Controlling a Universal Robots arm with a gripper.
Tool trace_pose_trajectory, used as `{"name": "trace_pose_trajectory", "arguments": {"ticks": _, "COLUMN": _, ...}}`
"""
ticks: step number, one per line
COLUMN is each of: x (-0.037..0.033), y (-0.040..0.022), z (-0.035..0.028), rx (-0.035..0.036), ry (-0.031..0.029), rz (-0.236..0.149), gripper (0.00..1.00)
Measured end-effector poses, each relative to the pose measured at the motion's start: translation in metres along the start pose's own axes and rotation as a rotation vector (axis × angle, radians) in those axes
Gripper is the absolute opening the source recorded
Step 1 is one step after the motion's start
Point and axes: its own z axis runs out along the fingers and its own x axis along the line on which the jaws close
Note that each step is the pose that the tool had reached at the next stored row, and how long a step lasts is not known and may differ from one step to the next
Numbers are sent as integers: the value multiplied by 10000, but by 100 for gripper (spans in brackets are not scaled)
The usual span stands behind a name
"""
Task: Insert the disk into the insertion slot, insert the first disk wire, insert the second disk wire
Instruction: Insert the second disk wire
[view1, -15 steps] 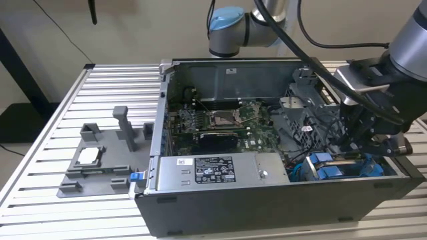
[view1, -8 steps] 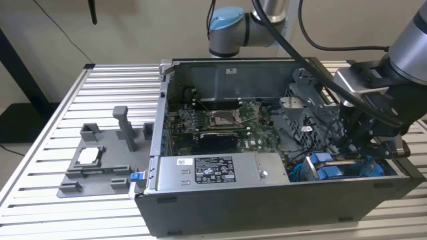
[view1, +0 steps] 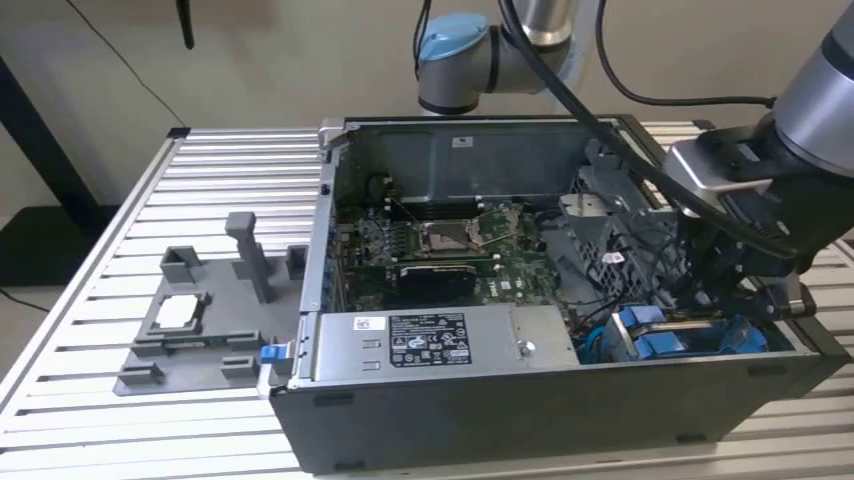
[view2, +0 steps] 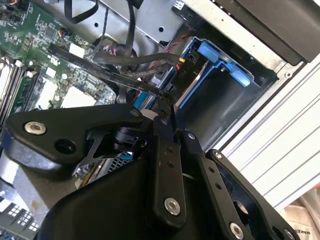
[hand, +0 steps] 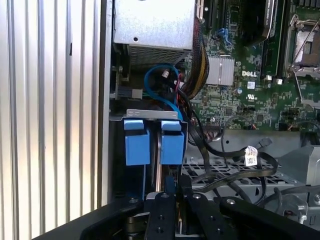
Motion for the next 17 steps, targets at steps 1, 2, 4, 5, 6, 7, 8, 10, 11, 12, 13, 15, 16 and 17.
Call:
{"name": "trace_pose_trajectory", "arguments": {"ticks": 1, "x": 0, "y": 0, "z": 5, "rx": 3, "ry": -1, "rz": 20, "gripper": 16}}
{"name": "trace_pose_trajectory", "arguments": {"ticks": 2, "x": 0, "y": 0, "z": 10, "rx": 6, "ry": -2, "rz": 42, "gripper": 16}}
{"name": "trace_pose_trajectory", "arguments": {"ticks": 4, "x": -2, "y": -1, "z": 23, "rx": 12, "ry": -6, "rz": 81, "gripper": 16}}
{"name": "trace_pose_trajectory", "arguments": {"ticks": 5, "x": -3, "y": -1, "z": 30, "rx": 15, "ry": -7, "rz": 101, "gripper": 16}}
{"name": "trace_pose_trajectory", "arguments": {"ticks": 6, "x": -5, "y": -4, "z": 36, "rx": 18, "ry": -9, "rz": 118, "gripper": 16}}
{"name": "trace_pose_trajectory", "arguments": {"ticks": 7, "x": -7, "y": -6, "z": 41, "rx": 20, "ry": -12, "rz": 133, "gripper": 16}}
{"name": "trace_pose_trajectory", "arguments": {"ticks": 8, "x": -9, "y": -7, "z": 46, "rx": 23, "ry": -15, "rz": 148, "gripper": 16}}
{"name": "trace_pose_trajectory", "arguments": {"ticks": 10, "x": -16, "y": -8, "z": 55, "rx": 26, "ry": -22, "rz": 167, "gripper": 16}}
{"name": "trace_pose_trajectory", "arguments": {"ticks": 11, "x": -19, "y": -9, "z": 60, "rx": 27, "ry": -29, "rz": 174, "gripper": 16}}
{"name": "trace_pose_trajectory", "arguments": {"ticks": 12, "x": -22, "y": -9, "z": 65, "rx": 29, "ry": -36, "rz": 181, "gripper": 16}}
{"name": "trace_pose_trajectory", "arguments": {"ticks": 13, "x": -24, "y": -10, "z": 71, "rx": 30, "ry": -42, "rz": 187, "gripper": 16}}
{"name": "trace_pose_trajectory", "arguments": {"ticks": 15, "x": -24, "y": -19, "z": 76, "rx": 32, "ry": -39, "rz": 198, "gripper": 16}}
{"name": "trace_pose_trajectory", "arguments": {"ticks": 16, "x": -24, "y": -25, "z": 78, "rx": 32, "ry": -40, "rz": 206, "gripper": 16}}
{"name": "trace_pose_trajectory", "arguments": {"ticks": 17, "x": -23, "y": -32, "z": 79, "rx": 32, "ry": -40, "rz": 209, "gripper": 16}}
